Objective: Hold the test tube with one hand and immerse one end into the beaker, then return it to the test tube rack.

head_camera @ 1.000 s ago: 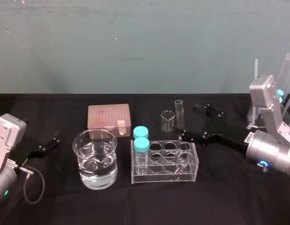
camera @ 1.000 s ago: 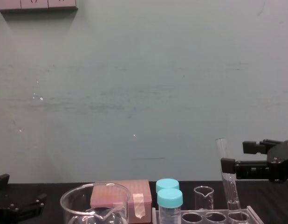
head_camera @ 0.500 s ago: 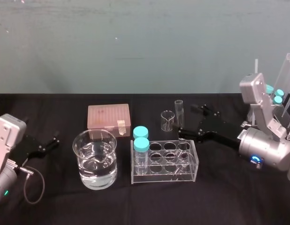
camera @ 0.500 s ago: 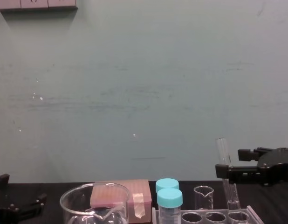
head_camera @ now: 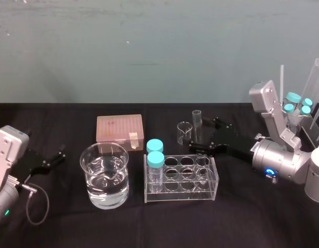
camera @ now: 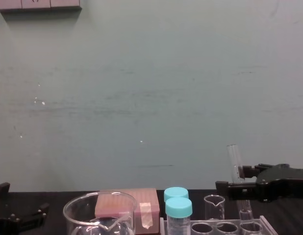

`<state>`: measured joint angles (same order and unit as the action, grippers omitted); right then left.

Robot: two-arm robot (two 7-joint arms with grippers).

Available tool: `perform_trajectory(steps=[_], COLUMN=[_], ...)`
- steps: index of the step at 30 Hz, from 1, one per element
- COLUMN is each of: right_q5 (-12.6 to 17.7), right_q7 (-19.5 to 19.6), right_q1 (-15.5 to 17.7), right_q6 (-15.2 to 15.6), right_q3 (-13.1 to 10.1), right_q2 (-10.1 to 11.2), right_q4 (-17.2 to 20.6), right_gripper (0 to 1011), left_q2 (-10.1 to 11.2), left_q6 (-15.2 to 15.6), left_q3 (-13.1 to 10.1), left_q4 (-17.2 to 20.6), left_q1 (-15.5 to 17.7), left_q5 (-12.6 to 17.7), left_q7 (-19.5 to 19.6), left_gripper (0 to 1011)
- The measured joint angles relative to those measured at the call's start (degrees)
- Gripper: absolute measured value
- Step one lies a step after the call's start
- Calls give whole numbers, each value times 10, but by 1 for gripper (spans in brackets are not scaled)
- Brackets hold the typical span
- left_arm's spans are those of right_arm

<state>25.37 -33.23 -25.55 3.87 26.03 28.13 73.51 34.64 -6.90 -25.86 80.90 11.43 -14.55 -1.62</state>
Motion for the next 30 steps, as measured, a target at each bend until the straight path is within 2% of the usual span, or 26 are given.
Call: perform_trajectory(steps=[13, 30], right_q5=[-8, -7], right_q7=[0, 1], right_q1=[-8, -8], right_q6=[0, -1], right_q3=[5, 4], right_q2=[-10, -9], right_q4=[-10, -10], right_gripper=[1003, 1003], left_q2=[0, 0], left_q6=[0, 0], left_q3=[0, 0], left_q4=[0, 0], left_q1=[0, 0], left_q5=[0, 0], left_q7=[0, 0], left_gripper=[1000, 1000])
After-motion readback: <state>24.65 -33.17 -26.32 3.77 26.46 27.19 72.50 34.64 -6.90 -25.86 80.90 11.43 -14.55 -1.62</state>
